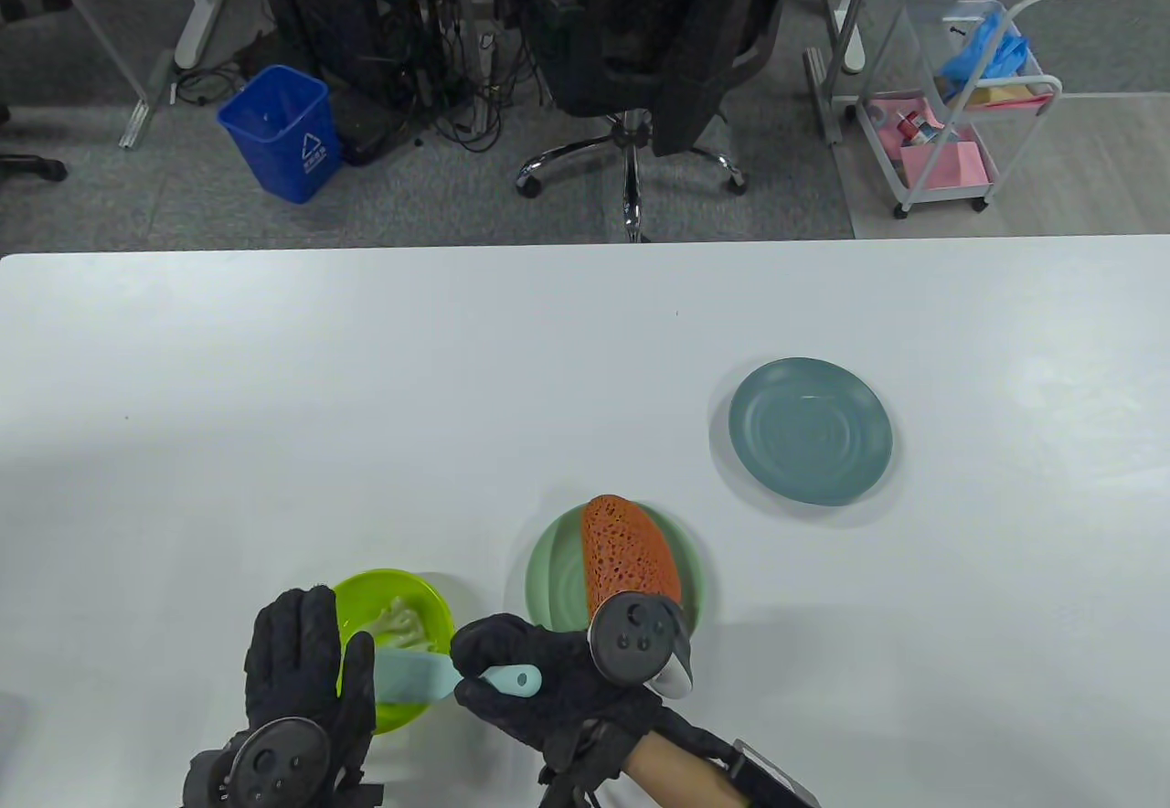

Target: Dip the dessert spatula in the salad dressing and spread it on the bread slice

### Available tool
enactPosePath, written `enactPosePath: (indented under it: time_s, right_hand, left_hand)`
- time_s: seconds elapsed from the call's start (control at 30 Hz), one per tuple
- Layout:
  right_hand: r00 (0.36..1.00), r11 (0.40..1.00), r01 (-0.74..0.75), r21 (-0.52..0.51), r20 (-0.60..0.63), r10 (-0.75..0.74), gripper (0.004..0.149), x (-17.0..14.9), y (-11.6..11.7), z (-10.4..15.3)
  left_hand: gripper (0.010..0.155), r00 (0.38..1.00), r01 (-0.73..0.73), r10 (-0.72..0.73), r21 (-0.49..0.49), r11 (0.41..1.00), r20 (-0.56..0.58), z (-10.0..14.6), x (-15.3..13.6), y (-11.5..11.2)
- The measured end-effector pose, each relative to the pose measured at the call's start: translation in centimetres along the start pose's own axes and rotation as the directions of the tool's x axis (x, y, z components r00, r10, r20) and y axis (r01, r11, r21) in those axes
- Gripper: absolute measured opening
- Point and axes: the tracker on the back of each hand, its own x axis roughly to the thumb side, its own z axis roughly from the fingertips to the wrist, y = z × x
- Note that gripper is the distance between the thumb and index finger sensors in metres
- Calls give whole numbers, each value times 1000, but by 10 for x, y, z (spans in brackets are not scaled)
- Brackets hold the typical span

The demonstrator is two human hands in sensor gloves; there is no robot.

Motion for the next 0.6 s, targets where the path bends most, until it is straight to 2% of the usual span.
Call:
enactPosePath:
  time_s: [0.43, 0.6]
  right_hand:
    - [1000, 999, 12, -35, -29, -13, 39, 5, -11, -7]
    - [999, 998, -31, -52, -9, 30, 39, 10, -19, -6]
  left_hand:
    - [67, 1000, 0, 0, -26, 1000, 6, -1, 4, -5]
    - [67, 1000, -2, 2, -37, 999, 6, 0, 4, -6]
